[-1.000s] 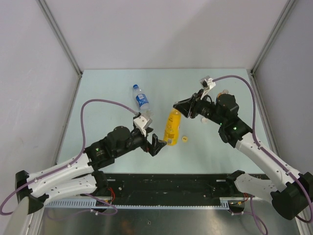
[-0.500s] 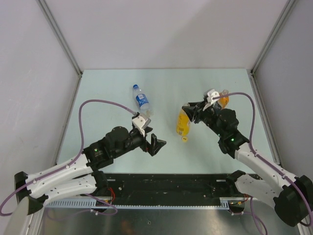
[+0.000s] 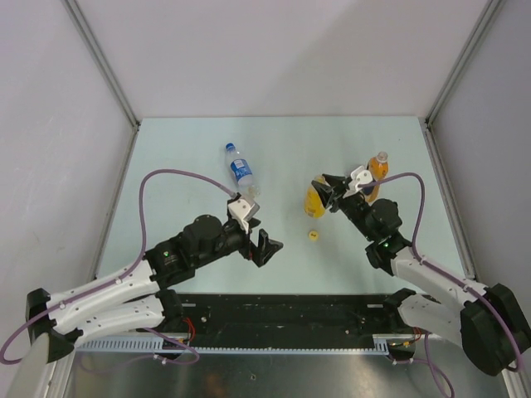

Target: Unscrew the bottle caps

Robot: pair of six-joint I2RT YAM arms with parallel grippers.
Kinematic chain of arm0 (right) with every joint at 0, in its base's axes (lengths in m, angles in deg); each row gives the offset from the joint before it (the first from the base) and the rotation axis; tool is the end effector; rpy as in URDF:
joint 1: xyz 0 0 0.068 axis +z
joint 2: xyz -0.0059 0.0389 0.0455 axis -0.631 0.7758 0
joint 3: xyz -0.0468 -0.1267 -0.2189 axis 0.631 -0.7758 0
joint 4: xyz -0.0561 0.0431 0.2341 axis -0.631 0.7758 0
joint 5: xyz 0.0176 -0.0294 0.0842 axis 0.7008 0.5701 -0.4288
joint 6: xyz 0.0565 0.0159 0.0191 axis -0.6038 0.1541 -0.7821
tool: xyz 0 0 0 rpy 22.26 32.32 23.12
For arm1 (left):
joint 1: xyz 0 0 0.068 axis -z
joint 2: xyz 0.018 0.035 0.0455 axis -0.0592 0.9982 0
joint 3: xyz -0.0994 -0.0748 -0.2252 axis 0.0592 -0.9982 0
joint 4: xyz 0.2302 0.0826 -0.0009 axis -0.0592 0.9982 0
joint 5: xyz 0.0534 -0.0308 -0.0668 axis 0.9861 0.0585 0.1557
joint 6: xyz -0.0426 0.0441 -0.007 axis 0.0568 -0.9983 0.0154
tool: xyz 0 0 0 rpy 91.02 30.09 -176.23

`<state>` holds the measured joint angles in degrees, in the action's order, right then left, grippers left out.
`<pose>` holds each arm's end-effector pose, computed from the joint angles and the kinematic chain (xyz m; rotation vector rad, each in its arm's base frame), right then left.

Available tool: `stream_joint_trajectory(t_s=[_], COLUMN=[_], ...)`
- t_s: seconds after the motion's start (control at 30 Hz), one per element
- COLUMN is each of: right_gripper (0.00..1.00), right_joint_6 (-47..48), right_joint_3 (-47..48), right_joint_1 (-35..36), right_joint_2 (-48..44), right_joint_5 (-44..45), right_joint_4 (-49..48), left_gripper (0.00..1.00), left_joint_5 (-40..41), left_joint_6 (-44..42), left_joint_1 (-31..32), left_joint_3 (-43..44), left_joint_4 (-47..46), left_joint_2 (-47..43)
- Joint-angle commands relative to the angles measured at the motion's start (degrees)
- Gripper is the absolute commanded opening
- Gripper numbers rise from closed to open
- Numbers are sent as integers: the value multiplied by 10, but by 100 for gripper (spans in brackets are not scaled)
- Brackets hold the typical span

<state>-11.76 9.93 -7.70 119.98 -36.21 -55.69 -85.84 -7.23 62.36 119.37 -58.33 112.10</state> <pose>0.1956 0.1255 0.2801 -0.5126 1.3128 0.4749 0.1051 -0.1695 0.2909 0.6983 1.7923 -0.8253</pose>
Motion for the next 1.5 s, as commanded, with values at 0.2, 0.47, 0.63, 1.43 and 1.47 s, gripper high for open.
stream_joint_trajectory(t_s=[0.2,0.47,0.63,1.43,1.47], right_gripper=[5,43,82,98,98], right_joint_6=[9,5,-7,-77,-77], right_joint_3=[-58,-81,-82,44,47], right_joint_1=[0,0,0,-2,-3], right_joint_2=[26,1,-26,-172,-172], right_joint_5=[29,29,37,-1,0], right_joint_4=[-139,-134,-117,81,90], left_gripper=[99,99,99,99,99], left_joint_5=[4,11,14,102,105], left_joint_6=[-6,-1,-1,60,64], left_joint_1=[-3,-3,-3,-7,-9], left_joint_3=[-19,-29,-26,-27,-26], left_joint_4=[-17,-17,-17,4,7], left_joint_2=[-24,-35,-27,-17,-14])
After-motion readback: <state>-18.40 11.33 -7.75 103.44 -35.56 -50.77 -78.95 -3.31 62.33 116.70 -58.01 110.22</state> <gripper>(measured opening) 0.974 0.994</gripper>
